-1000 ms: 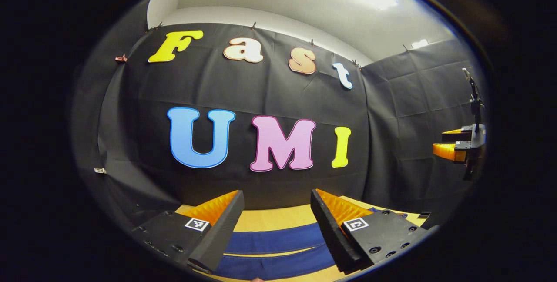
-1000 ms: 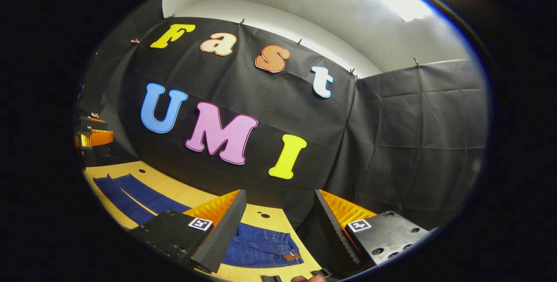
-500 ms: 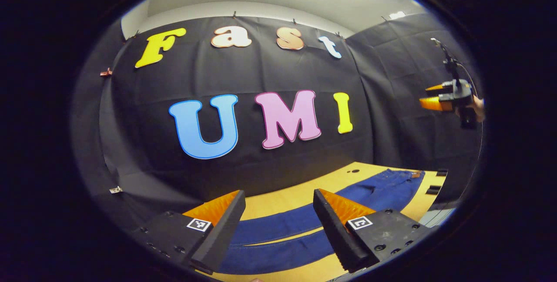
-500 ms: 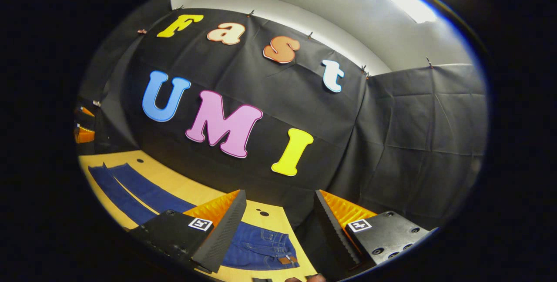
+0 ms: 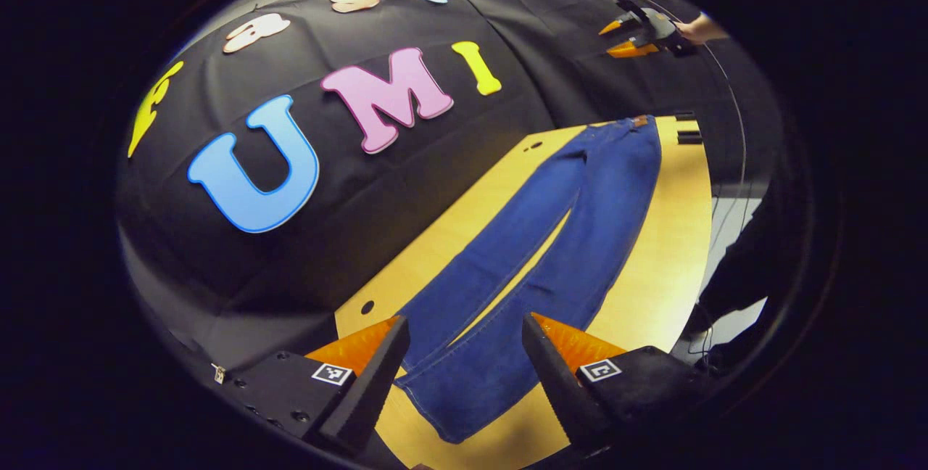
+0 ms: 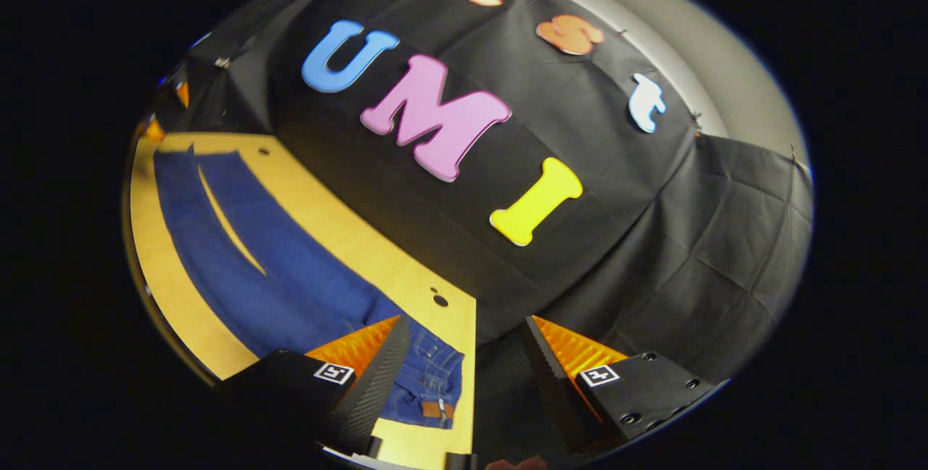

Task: Grasp the waist and the cuffs of the jeans and fold them to make the two legs overlap; first hold the waist and fold one-third of the jeans toward the cuffs, then hold the cuffs and fold the remaining one-third in the same direction to finish folding.

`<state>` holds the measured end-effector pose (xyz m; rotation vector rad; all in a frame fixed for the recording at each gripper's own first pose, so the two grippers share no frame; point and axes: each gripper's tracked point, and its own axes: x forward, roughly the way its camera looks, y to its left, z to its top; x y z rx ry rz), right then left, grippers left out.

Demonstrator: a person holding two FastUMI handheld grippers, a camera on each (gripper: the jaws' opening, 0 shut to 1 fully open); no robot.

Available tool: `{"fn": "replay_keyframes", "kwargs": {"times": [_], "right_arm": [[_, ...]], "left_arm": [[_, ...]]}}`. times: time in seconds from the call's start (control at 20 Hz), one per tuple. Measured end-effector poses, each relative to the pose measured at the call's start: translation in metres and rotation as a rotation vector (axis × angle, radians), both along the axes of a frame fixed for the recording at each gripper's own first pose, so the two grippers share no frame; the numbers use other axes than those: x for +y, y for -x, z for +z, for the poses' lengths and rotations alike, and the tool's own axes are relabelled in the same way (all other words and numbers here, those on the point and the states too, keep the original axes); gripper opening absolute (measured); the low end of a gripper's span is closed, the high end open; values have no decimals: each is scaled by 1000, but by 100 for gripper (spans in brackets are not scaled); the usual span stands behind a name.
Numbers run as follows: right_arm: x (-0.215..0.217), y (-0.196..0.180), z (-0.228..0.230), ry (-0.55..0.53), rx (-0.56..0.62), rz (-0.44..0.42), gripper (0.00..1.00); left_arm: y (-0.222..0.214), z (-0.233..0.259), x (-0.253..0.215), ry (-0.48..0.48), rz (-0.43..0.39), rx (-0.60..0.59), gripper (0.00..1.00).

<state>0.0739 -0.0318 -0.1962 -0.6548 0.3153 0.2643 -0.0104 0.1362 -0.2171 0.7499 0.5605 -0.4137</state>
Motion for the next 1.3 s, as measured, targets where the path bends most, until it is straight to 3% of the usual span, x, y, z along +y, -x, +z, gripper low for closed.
{"fn": "replay_keyframes", "kwargs": {"times": [0.1, 0.25, 0.5, 0.65, 0.8, 0.95, 1.05, 1.2, 1.3], "right_arm": [[-9, 1, -51, 134, 80, 46, 96], [-5, 14, -121, 252, 226, 144, 96], [8, 29, -172, 371, 346, 354, 97], [-1, 34, -195, 411, 407, 403, 97], [-13, 34, -213, 465, 433, 440, 97], [-25, 42, -231, 559, 451, 542, 97], [-33, 44, -244, 631, 455, 610, 97], [-43, 49, -272, 685, 503, 669, 97], [-38, 40, -272, 722, 459, 701, 93]], "left_arm": [[-1, -27, 13, -88, -45, 70, 98], [8, -64, 33, -192, -126, 177, 98], [31, -124, 53, -276, -272, 435, 98], [32, -152, 76, -361, -297, 528, 99], [16, -152, 76, -379, -348, 478, 94], [11, -158, 78, -367, -411, 474, 95], [1, -158, 81, -413, -454, 427, 95], [1, -159, 82, -425, -453, 434, 93], [-4, -161, 82, -431, -445, 440, 92]]}}
